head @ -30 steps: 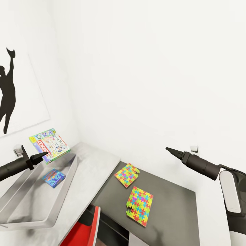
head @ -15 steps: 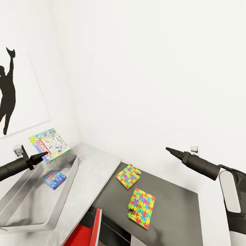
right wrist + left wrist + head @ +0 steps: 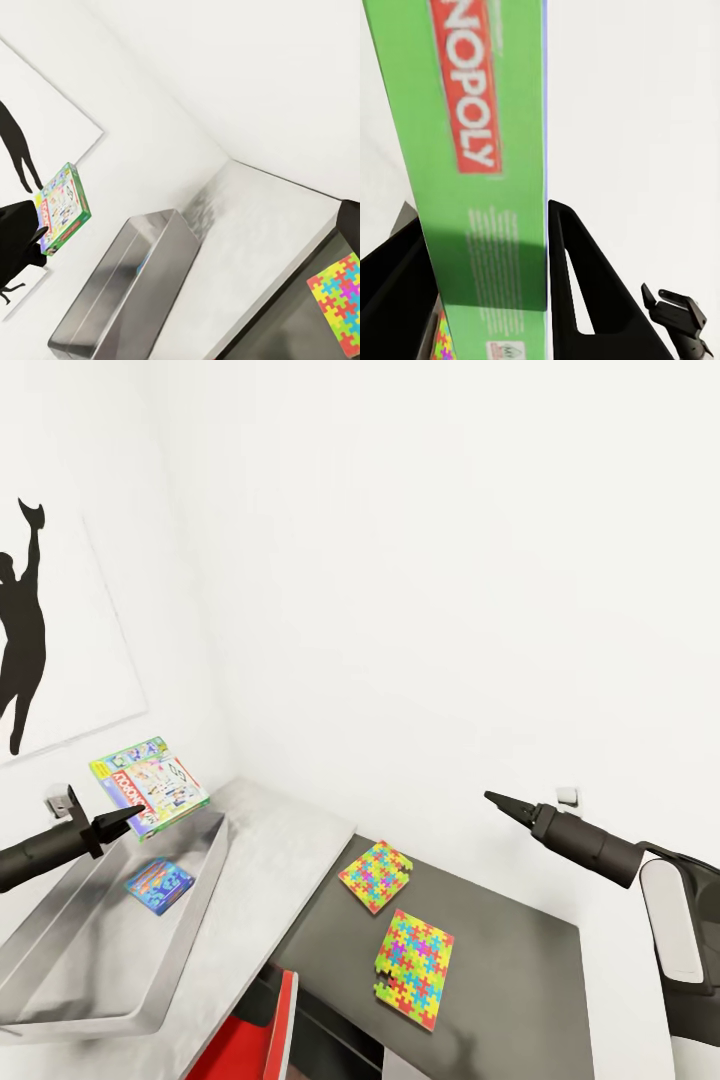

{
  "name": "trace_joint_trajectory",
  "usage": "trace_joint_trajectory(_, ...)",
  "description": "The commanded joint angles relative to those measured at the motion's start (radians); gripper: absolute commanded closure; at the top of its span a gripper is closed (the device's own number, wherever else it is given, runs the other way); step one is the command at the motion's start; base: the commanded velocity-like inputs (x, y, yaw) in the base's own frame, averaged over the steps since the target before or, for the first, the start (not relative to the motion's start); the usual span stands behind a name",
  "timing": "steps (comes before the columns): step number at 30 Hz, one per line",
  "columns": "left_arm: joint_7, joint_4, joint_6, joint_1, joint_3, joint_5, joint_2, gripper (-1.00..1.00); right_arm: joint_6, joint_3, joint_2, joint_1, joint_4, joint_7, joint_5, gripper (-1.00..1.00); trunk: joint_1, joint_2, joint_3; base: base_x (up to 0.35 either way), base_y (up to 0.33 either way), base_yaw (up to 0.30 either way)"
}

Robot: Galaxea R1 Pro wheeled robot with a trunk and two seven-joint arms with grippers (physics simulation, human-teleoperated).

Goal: Put all the toys in the child's room - the three board games (two on the bed and one on the table), the two jigsaw puzzles on the table, and the tennis ball on the table - inside the toy box on the table in the child's room.

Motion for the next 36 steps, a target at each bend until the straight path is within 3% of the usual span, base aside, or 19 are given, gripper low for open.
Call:
trace_joint_trajectory(1,-0.004,0.0,0.004,-0.001,0.001,-0.002,0.0,1.0,0.004,-0.001,0.0,-0.001,0.001,0.006,0.005,-1.0,0.001,-0.002,-0.002,0.0,0.0,0.0)
trace_joint_trajectory(11,0.007,0.021,0.013,0.002,0.01,-0.007,0.009,1.0,0.0,-0.001,0.0,-0.002,0.032,-0.013,0.005,-1.0,0.001,-0.002,-0.002,0.0,0.0,0.0)
trace_joint_trajectory(22,0.105,0.081,0.016,0.003,0.02,-0.009,0.034,1.0,-0.002,-0.001,0.002,-0.002,0.042,-0.016,0.004,-1.0,0.001,-0.002,-0.002,0.0,0.0,0.0)
trace_joint_trajectory(31,0.115,0.103,0.016,0.005,0.02,-0.01,0.038,1.0,-0.002,-0.003,-0.002,-0.001,0.042,-0.015,0.003,-1.0,0.001,-0.002,-0.002,0.0,0.0,0.0)
trace_joint_trajectory(36,0.116,0.156,0.016,0.004,0.021,-0.01,0.044,1.0,0.0,-0.004,-0.002,-0.001,0.042,-0.015,0.003,-1.0,0.001,-0.002,-0.002,0.0,0.0,0.0)
